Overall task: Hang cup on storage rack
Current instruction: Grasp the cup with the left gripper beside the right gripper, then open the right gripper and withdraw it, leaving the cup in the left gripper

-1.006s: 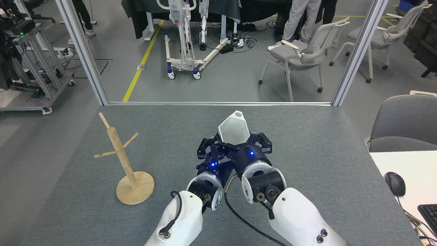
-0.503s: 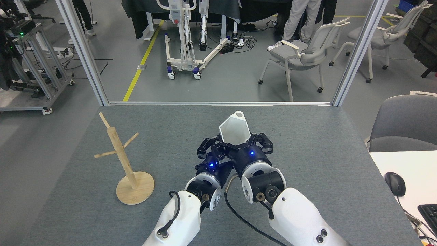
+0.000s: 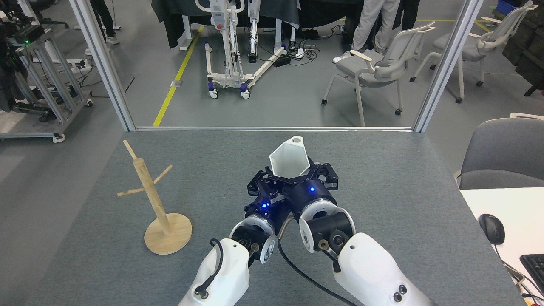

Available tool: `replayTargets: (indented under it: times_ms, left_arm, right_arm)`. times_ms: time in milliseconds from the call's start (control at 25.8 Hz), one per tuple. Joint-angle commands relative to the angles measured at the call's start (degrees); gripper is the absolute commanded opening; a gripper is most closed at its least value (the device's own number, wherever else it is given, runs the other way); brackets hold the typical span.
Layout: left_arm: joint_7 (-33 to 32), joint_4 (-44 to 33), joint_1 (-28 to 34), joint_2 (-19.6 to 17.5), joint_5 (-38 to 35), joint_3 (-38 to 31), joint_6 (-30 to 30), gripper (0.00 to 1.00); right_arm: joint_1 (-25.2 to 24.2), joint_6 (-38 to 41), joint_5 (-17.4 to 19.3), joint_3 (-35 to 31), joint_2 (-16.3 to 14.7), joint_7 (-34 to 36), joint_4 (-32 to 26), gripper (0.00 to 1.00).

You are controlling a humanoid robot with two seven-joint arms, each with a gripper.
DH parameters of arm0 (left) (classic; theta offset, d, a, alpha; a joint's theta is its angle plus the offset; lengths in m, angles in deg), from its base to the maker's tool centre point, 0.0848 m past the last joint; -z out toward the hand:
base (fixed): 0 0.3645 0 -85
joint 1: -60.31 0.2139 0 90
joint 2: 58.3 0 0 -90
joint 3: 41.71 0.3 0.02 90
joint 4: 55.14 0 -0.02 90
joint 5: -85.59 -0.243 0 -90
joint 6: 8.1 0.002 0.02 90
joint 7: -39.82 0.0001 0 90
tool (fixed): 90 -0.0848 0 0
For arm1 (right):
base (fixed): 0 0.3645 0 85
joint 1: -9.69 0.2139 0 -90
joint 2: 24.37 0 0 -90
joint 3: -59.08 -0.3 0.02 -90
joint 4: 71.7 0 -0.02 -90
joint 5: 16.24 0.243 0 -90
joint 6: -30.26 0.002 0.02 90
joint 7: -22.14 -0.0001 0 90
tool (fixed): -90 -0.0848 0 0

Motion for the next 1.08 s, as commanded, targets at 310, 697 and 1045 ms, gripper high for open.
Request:
replayTargets:
  times_ms: [310, 697, 1045]
  left_arm:
    - [0.87, -2.67, 0.17, -0.03, -0.09, 0.01, -2.68, 0.0]
    - [0.87, -3.73, 0.96, -0.03, -0.09, 0.01, -2.94, 0.0]
    - [0.96, -3.9, 1.4, -0.03, -0.09, 0.01, -2.94, 0.0]
  right_arm:
    - [-1.42, -0.02, -0.2, -0.09, -1.91, 0.07, -2.65, 0.99]
    - [-4.84, -0.02, -0.38, -0.35, -6.48, 0.16, -7.84, 0.99]
    - [-8.54, -0.02, -0.38, -0.44, -9.82, 5.96, -9.24, 0.99]
